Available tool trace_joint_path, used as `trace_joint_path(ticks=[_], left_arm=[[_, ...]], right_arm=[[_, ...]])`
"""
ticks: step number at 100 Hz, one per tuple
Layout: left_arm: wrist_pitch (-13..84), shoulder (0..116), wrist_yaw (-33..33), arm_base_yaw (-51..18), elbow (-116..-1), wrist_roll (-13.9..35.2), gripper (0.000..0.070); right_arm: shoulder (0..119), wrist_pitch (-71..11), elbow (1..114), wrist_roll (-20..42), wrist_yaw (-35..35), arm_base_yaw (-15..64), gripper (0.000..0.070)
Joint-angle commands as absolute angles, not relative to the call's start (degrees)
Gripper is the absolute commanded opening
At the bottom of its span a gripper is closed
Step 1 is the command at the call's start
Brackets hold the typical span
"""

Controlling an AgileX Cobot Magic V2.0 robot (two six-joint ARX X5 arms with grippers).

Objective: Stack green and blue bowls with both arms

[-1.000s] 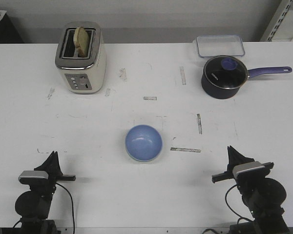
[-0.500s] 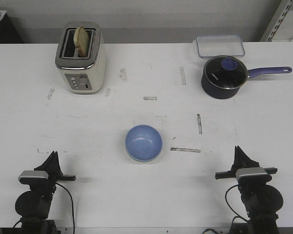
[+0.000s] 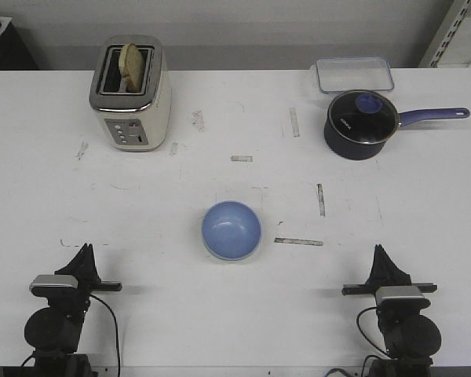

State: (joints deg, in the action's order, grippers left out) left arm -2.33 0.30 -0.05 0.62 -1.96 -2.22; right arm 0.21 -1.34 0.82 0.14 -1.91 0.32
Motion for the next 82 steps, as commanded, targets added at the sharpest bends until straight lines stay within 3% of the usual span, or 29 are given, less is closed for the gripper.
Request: trace_joint_path(ticks=[1, 82], left_arm=[[-3.05, 0.25, -0.01, 0.73, -0.75, -2.35, 0.0001], [-3.05, 0.25, -0.01, 0.73, -0.75, -2.35, 0.0001]], right_arm=[[0.05, -0.64, 0.73, 1.67, -1.89, 0.21, 0.0001], [0.05, 0.23, 0.73, 1.69, -1.87, 0.21, 0.0001]])
